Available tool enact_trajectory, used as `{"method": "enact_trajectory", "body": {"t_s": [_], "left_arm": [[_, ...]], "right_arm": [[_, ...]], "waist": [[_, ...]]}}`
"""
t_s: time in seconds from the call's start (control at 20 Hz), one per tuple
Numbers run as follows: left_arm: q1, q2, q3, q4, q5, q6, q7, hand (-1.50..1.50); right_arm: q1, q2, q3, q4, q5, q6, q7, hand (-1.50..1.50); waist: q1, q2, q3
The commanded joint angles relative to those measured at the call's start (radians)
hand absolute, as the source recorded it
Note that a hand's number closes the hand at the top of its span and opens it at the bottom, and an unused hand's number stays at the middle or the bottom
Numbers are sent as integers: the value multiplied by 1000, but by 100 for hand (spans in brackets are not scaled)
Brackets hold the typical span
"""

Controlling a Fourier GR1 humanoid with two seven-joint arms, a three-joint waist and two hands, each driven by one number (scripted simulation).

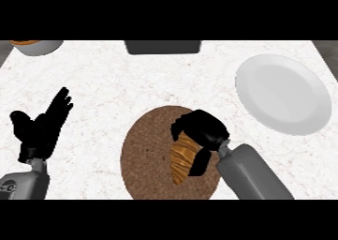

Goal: Pick the croissant from the placemat and place it in the plate

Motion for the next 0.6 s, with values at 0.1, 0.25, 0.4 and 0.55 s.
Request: {"method": "enact_trajectory", "body": {"t_s": [0.1, 0.25, 0.4, 0.55], "left_arm": [[37, 7, 22, 9, 10, -9, -32, 0], [53, -14, 2, 5, -8, 3, -45, 0], [2, -14, -4, -24, 1, 6, 23, 0], [-12, -15, -2, 1, -17, 14, 1, 0]], "right_arm": [[124, -26, -106, -314, 4, -138, 136, 150], [172, -33, -138, -445, 63, -267, 179, 150], [185, -67, -241, -529, 56, -314, 201, 150], [282, -59, -269, -635, 55, -310, 266, 150]], "waist": [[-20, -5, 0], [-25, -6, 0], [-8, 2, 1], [5, 6, 0]]}}
